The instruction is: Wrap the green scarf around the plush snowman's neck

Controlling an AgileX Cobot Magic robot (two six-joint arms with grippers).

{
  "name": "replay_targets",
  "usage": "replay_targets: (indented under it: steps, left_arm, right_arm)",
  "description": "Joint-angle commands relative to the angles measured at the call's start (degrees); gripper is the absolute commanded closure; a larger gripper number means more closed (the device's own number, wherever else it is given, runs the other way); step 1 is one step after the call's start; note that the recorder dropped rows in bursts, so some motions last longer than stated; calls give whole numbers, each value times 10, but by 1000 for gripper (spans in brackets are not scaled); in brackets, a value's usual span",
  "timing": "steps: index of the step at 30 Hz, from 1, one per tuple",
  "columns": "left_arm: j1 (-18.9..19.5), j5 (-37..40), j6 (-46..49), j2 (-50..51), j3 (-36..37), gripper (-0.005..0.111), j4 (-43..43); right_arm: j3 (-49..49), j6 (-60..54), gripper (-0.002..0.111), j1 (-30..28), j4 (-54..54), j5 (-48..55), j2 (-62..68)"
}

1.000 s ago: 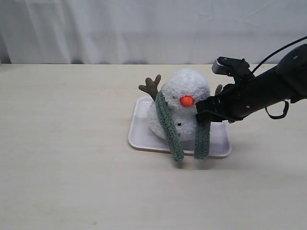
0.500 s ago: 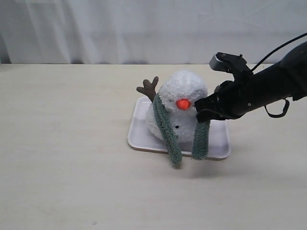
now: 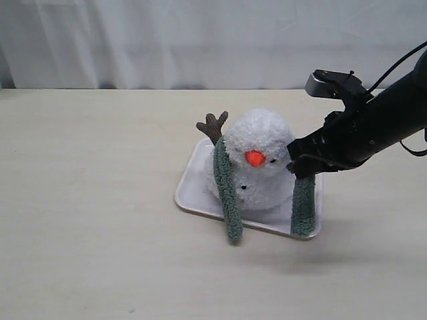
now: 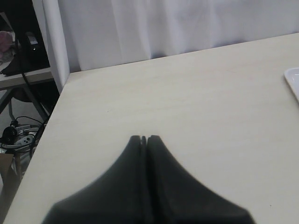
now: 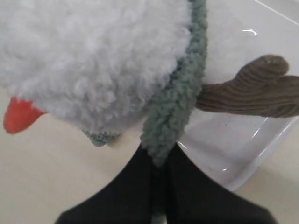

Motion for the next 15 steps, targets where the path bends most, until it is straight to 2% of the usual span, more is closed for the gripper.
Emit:
replay_targets:
  steps: [1, 5, 9, 11, 15]
  left_arm:
    - [0, -6, -2, -1, 1, 107, -2]
    - [0, -6, -2, -1, 1, 107, -2]
    - [0, -8, -2, -1, 1, 107, -2]
    - [0, -8, -2, -1, 1, 107, -2]
    - [0, -8, -2, -1, 1, 107, -2]
  right_arm:
    - [22, -8, 104, 0, 7, -16, -1]
    - [35, -19, 104, 0, 24, -31, 21]
    - [35, -107, 103, 0, 114, -7, 40]
    - [35, -152, 98, 0, 153, 10, 47]
    - [35, -155, 82, 0, 161, 16, 58]
